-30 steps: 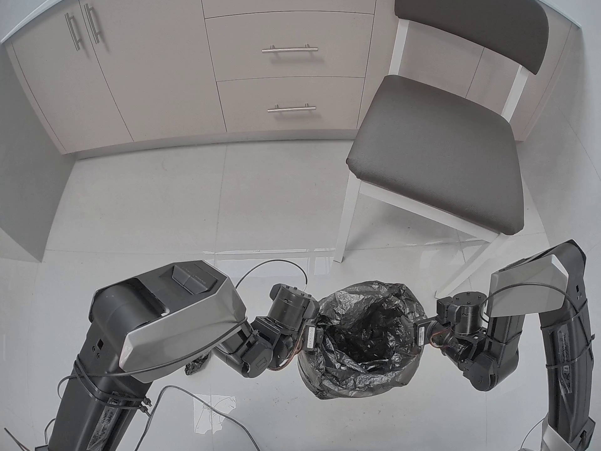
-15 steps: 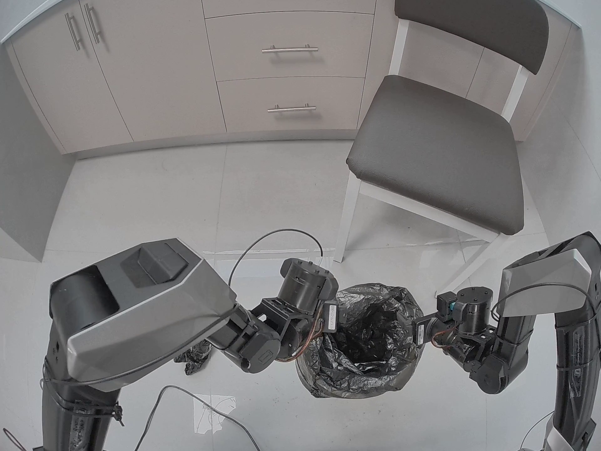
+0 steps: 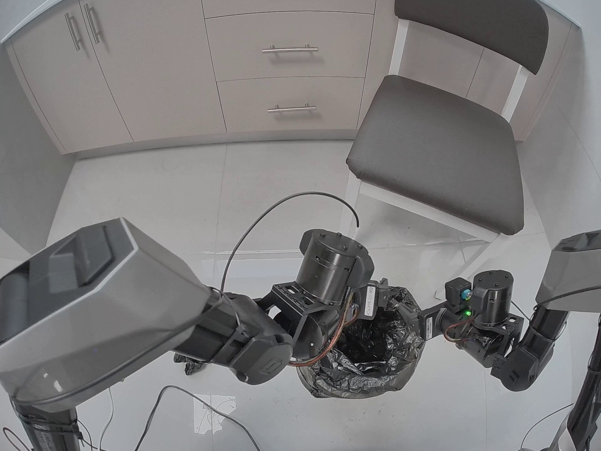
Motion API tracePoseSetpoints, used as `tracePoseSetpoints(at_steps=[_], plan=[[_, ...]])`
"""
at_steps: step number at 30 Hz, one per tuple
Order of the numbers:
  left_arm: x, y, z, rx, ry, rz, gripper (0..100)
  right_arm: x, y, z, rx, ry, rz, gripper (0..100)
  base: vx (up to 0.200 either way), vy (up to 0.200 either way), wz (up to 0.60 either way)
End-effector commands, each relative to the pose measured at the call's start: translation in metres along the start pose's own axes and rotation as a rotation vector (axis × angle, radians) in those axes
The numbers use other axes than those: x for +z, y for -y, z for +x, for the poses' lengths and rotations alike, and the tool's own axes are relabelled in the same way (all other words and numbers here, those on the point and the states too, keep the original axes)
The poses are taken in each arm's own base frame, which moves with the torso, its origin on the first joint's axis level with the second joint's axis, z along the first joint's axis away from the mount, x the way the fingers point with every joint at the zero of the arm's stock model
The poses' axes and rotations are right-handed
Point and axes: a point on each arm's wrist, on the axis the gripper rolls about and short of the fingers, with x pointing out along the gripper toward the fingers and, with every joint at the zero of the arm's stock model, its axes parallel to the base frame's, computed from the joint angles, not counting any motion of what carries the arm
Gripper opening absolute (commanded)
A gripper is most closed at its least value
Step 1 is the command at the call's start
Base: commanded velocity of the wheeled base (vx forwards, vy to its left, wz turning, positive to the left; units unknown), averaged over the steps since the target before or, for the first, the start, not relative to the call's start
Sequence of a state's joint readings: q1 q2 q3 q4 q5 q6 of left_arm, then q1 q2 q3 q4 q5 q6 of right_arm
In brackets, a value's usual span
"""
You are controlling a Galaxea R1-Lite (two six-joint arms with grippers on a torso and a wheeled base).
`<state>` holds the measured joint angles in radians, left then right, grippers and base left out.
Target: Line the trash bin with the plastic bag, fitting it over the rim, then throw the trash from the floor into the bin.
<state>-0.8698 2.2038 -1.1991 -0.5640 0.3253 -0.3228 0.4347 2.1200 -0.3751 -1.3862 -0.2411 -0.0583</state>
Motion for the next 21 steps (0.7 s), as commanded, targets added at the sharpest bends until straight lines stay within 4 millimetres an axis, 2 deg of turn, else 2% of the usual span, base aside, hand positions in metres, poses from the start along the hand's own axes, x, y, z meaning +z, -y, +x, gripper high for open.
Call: tracePoseSetpoints(at_steps=[1, 2, 3, 6, 11, 15, 20, 21], plan=[[0.023, 0.017, -0.049, -0.054, 0.066, 0.002, 100, 0.04, 0.006, -0.032, 0.007, 0.125, 0.031, 100, 0.0, 0.0, 0.0], [0.025, 0.018, -0.059, -0.046, 0.073, 0.005, 100, 0.045, 0.006, -0.036, 0.013, 0.145, 0.043, 100, 0.0, 0.0, 0.0], [0.025, 0.018, -0.059, -0.046, 0.073, 0.005, 100, 0.045, 0.006, -0.036, 0.013, 0.145, 0.043, 100, 0.0, 0.0, 0.0], [0.027, 0.003, -0.079, 0.005, 0.055, 0.015, 100, 0.055, -0.002, -0.044, 0.063, 0.192, 0.121, 100, 0.0, 0.0, 0.0], [0.028, -0.026, -0.089, 0.071, 0.041, -0.001, 100, 0.061, -0.019, -0.05, 0.18, 0.22, 0.211, 100, 0.0, 0.0, 0.0], [0.03, -0.035, -0.103, 0.08, 0.045, -0.006, 100, 0.064, -0.022, -0.054, 0.232, 0.249, 0.227, 100, 0.0, 0.0, 0.0], [0.027, -0.039, -0.112, 0.083, 0.037, -0.004, 100, 0.055, -0.024, -0.052, 0.252, 0.212, 0.219, 100, 0.0, 0.0, 0.0], [0.02, -0.041, -0.112, 0.091, 0.013, 0.007, 100, 0.04, -0.024, -0.044, 0.256, 0.148, 0.206, 100, 0.0, 0.0, 0.0]])
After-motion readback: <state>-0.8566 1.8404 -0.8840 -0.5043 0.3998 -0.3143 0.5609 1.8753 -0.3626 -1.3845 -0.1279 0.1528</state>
